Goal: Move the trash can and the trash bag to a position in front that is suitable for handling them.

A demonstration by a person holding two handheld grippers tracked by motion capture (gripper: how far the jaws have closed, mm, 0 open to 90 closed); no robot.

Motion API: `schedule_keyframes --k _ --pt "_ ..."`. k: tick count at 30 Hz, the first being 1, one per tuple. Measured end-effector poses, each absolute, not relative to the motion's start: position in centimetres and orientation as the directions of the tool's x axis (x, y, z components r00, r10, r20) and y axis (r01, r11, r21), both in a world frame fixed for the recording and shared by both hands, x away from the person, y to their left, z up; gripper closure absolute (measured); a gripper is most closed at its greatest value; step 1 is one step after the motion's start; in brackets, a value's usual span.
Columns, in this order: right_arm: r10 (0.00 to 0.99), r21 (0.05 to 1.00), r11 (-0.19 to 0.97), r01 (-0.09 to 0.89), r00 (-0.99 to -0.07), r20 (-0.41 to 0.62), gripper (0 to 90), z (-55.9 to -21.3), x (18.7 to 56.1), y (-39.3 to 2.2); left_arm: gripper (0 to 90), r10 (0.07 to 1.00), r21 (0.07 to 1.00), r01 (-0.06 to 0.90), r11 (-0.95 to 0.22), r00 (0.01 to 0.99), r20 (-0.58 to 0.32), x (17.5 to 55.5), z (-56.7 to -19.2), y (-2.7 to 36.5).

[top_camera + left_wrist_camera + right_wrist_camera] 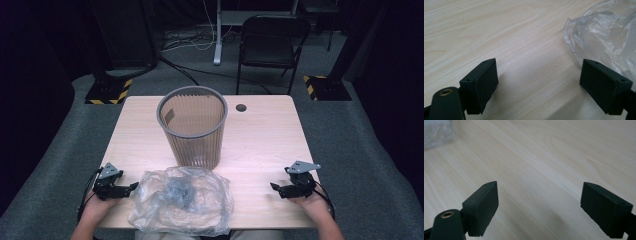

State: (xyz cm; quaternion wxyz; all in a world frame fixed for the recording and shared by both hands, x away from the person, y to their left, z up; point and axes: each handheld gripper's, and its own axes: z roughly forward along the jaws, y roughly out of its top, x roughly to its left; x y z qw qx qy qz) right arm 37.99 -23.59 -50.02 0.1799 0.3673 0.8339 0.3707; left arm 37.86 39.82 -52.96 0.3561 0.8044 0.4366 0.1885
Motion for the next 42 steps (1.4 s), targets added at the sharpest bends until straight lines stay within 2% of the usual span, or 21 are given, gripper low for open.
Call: schedule_keyframes --k 8,23,30,34,42 --pt "0.720 0.816 0.418 0.400 -0.694 -0.029 15.0 -47.0 37.1 -21.8 14.7 0.834 0.737 0.567 -0.369 0.551 -0.007 37.8 -53.0 39.8" --pt "0.544 0.856 0.408 0.318 -0.838 0.052 20.6 -42.0 35.9 -16.4 14.6 0.830 0.735 0.565 -0.375 0.558 -0.006 37.9 -52.9 39.6" --pt "0.464 0.865 0.404 0.298 -0.881 0.086 18.7 -41.9 36.2 -12.4 14.6 0.829 0.736 0.565 -0.374 0.559 -0.008 37.9 -52.9 39.6" --pt "0.400 0.853 0.449 0.265 -0.914 0.074 18.7 -42.6 36.3 -8.9 14.6 0.827 0.736 0.562 -0.377 0.562 -0.005 37.8 -53.0 39.6" --pt "0.319 0.848 0.471 0.241 -0.943 0.092 17.5 -43.9 36.6 -4.7 14.6 0.825 0.735 0.561 -0.382 0.565 -0.002 37.7 -52.9 39.7"
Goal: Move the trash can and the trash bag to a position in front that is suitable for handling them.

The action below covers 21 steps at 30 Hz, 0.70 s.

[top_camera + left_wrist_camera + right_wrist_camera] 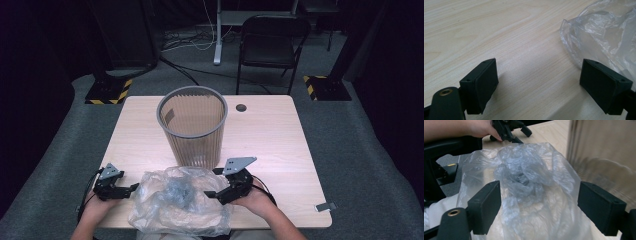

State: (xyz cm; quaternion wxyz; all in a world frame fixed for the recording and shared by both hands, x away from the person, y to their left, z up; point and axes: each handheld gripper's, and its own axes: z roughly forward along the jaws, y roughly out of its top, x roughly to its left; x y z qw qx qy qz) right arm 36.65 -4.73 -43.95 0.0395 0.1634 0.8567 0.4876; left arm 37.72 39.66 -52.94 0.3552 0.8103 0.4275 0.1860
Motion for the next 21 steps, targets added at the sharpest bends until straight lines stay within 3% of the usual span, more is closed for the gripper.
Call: schedule_keyframes --k 10,21 --pt "0.227 0.857 0.481 0.185 -0.970 0.082 13.0 -44.7 36.8 -0.3 14.6 0.823 0.736 0.560 -0.381 0.568 -0.005 37.5 -53.0 39.7" --pt "0.184 0.843 0.504 0.187 -0.977 0.106 13.4 -45.9 37.7 2.9 14.7 0.822 0.737 0.559 -0.379 0.569 -0.008 37.1 -53.0 39.8"
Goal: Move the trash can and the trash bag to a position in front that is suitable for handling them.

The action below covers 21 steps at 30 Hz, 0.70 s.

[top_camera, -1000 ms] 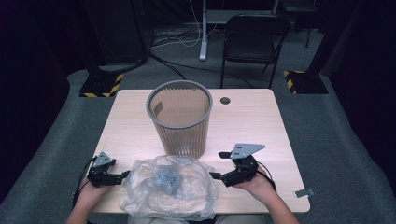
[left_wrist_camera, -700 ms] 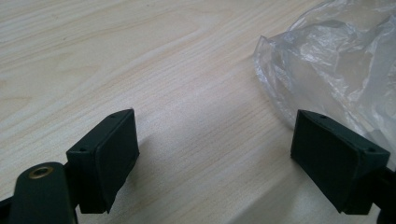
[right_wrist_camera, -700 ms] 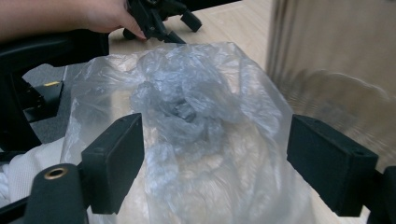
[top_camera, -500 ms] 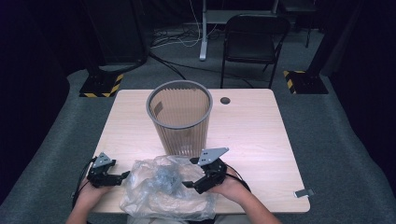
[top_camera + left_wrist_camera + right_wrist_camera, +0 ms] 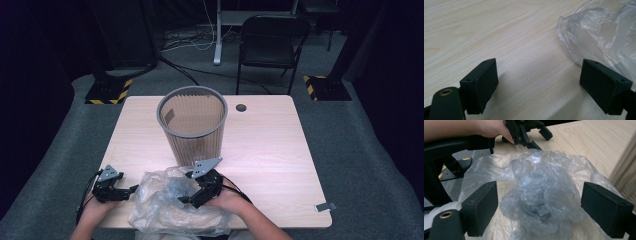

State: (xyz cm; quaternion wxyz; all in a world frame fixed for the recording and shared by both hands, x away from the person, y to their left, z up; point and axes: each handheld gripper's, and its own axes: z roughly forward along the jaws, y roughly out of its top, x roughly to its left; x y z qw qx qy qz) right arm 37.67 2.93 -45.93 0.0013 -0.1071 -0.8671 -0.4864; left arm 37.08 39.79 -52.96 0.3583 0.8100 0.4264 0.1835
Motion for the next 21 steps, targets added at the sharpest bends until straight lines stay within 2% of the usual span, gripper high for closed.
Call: schedule_keyframes --k 13,16,18,19,20,21 --pt "0.166 0.824 0.540 0.171 -0.982 0.094 10.8 -47.5 38.4 5.2 14.7 0.822 0.736 0.560 -0.381 0.570 -0.008 37.0 -52.9 39.9" --pt "0.179 0.789 0.589 0.174 -0.980 0.082 17.2 -48.3 38.5 5.7 14.7 0.821 0.736 0.559 -0.382 0.571 -0.007 37.0 -52.9 39.9" --pt "0.188 0.768 0.618 0.167 -0.980 0.062 29.0 -48.5 38.5 5.8 14.8 0.821 0.736 0.559 -0.383 0.571 -0.007 37.0 -52.9 39.9" --pt "0.188 0.768 0.618 0.167 -0.980 0.062 29.0 -48.5 38.5 5.8 14.7 0.821 0.736 0.559 -0.383 0.571 -0.007 37.0 -52.9 39.9" --pt "0.184 0.756 0.632 0.170 -0.981 0.067 40.1 -48.6 38.6 5.7 14.7 0.821 0.736 0.559 -0.382 0.571 -0.008 37.0 -53.0 39.9" --pt "0.187 0.756 0.631 0.172 -0.980 0.067 46.8 -48.6 38.5 5.4 14.7 0.821 0.736 0.559 -0.383 0.572 -0.007 37.0 -52.9 39.9"
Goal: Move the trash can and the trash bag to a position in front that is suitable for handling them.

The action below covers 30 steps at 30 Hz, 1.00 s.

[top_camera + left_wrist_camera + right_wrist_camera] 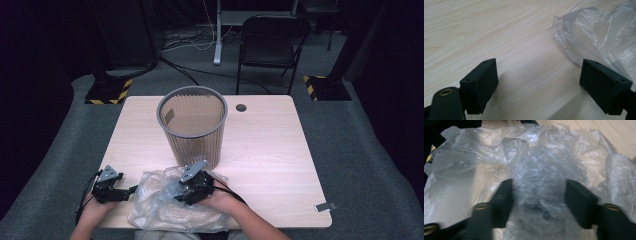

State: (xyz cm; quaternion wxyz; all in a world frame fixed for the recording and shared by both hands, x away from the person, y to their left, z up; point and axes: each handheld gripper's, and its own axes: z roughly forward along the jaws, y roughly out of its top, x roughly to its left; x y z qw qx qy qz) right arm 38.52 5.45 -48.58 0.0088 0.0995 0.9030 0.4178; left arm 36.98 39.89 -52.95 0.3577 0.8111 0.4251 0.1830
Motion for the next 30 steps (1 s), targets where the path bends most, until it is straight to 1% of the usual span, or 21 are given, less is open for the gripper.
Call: schedule_keyframes --k 1,3,4,5,6,8,13,14,16,17,18,20,23,30 --pt "0.187 0.756 0.631 0.172 -0.980 0.067 46.8 -48.6 38.5 5.4 14.7 0.821 0.736 0.559 -0.383 0.572 -0.007 37.0 -52.9 39.9" --pt "0.193 0.755 0.631 0.176 -0.979 0.068 52.5 -48.6 38.5 4.9 14.7 0.820 0.736 0.559 -0.383 0.572 -0.007 37.0 -52.9 39.9" --pt "0.195 0.755 0.632 0.177 -0.979 0.066 56.8 -48.5 38.5 4.2 14.7 0.820 0.736 0.559 -0.383 0.572 -0.007 37.0 -52.9 39.9" --pt "0.195 0.755 0.632 0.177 -0.979 0.066 56.8 -48.5 38.5 4.2 14.7 0.820 0.736 0.559 -0.383 0.572 -0.007 37.0 -52.9 39.9" --pt "0.205 0.752 0.633 0.182 -0.977 0.064 59.0 -48.5 38.4 3.5 14.7 0.820 0.736 0.559 -0.382 0.572 -0.008 37.0 -53.0 39.9" --pt "0.208 0.752 0.632 0.186 -0.976 0.066 59.3 -48.4 38.4 3.1 14.7 0.820 0.736 0.559 -0.382 0.572 -0.008 37.0 -53.0 39.9" --pt "0.226 0.747 0.634 0.199 -0.972 0.066 60.3 -47.9 38.1 0.1 14.7 0.822 0.737 0.559 -0.381 0.570 -0.008 37.0 -53.0 39.8" --pt "0.226 0.747 0.634 0.199 -0.972 0.066 60.3 -47.9 38.1 0.1 14.7 0.822 0.737 0.559 -0.381 0.570 -0.008 37.0 -53.0 39.8" --pt "0.240 0.740 0.642 0.198 -0.969 0.051 60.5 -47.6 37.8 -2.0 14.7 0.821 0.736 0.559 -0.381 0.570 -0.007 37.1 -53.0 39.8" --pt "0.240 0.740 0.642 0.198 -0.969 0.051 60.5 -47.6 37.8 -2.0 14.7 0.821 0.736 0.559 -0.381 0.570 -0.007 37.1 -53.0 39.8" --pt "0.249 0.738 0.643 0.202 -0.967 0.047 60.4 -47.6 37.7 -2.9 14.7 0.822 0.736 0.559 -0.381 0.570 -0.007 37.1 -53.0 39.8" --pt "0.274 0.737 0.642 0.210 -0.961 0.036 60.4 -47.5 37.7 -4.7 14.7 0.822 0.736 0.560 -0.381 0.569 -0.006 37.1 -53.0 39.8" --pt "0.324 0.747 0.618 0.248 -0.945 0.045 60.4 -47.3 37.9 -7.9 14.7 0.823 0.736 0.560 -0.381 0.568 -0.005 37.2 -53.0 39.7" --pt "0.439 0.740 0.593 0.317 -0.898 0.032 60.3 -47.4 38.7 -14.4 14.7 0.826 0.735 0.562 -0.379 0.564 -0.005 37.3 -52.9 39.5"
